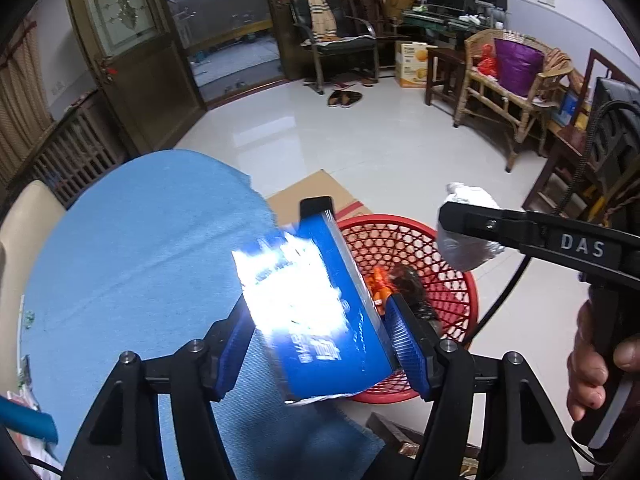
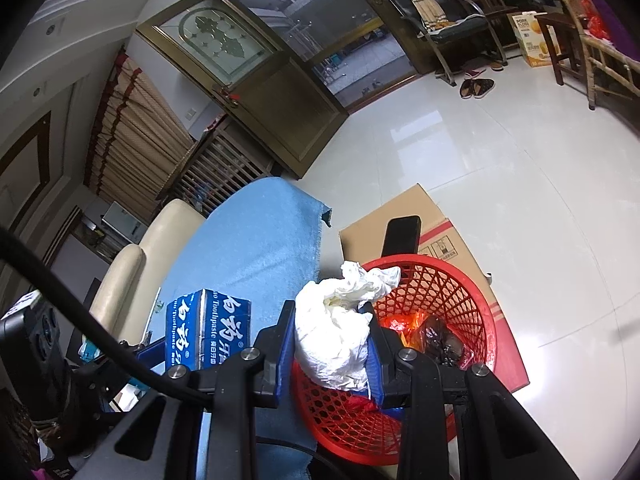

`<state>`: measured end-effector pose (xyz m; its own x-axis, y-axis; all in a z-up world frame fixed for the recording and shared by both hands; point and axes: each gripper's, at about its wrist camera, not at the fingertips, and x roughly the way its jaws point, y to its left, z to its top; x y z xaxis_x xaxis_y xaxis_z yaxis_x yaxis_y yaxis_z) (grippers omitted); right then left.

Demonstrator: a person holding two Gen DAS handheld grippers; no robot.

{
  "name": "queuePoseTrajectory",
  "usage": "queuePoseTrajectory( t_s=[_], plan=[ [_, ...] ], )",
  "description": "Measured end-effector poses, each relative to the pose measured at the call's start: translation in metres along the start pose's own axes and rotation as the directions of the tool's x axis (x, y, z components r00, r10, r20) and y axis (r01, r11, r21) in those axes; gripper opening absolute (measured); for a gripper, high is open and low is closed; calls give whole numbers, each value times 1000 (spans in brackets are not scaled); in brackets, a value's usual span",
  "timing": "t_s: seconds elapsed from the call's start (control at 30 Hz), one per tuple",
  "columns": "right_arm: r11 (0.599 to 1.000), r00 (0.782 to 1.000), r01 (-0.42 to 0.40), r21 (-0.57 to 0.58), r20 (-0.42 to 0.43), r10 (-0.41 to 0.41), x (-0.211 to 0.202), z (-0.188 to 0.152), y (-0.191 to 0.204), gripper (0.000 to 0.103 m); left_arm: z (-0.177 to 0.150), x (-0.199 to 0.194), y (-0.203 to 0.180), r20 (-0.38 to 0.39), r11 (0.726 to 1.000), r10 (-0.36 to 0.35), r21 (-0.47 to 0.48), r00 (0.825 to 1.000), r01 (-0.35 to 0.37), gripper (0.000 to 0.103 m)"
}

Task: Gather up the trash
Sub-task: 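Open the right tool over the basket while the left tool releases the blue box, then move both open tools back over the table toward the blue bottle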

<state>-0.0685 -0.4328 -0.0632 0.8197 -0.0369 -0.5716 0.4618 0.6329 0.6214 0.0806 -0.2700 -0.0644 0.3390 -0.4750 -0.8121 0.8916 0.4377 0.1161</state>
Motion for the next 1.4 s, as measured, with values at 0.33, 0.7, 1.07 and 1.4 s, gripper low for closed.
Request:
queuePoseTrajectory(
  t_s=[0.33,0.7,1.07,1.4],
  plan=[
    [999,1000,1,41,-1,-1,0,0,-4,68,-4,-8,14,42,999,33,-15,999,-32,72],
    [999,1000,-1,-36,2,1,4,-2,35,68,-16,-46,54,102,976,209,-89,973,-200,76],
    [975,998,52,-218,42,-44,0,-17,110,68,-42,-95,98,156,932,334,-200,929,-302,77],
    [921,998,30,-387,61,-7,-7,-41,193,68,-74,-146,137,192,867,451,-326,872,-376,87]
  ],
)
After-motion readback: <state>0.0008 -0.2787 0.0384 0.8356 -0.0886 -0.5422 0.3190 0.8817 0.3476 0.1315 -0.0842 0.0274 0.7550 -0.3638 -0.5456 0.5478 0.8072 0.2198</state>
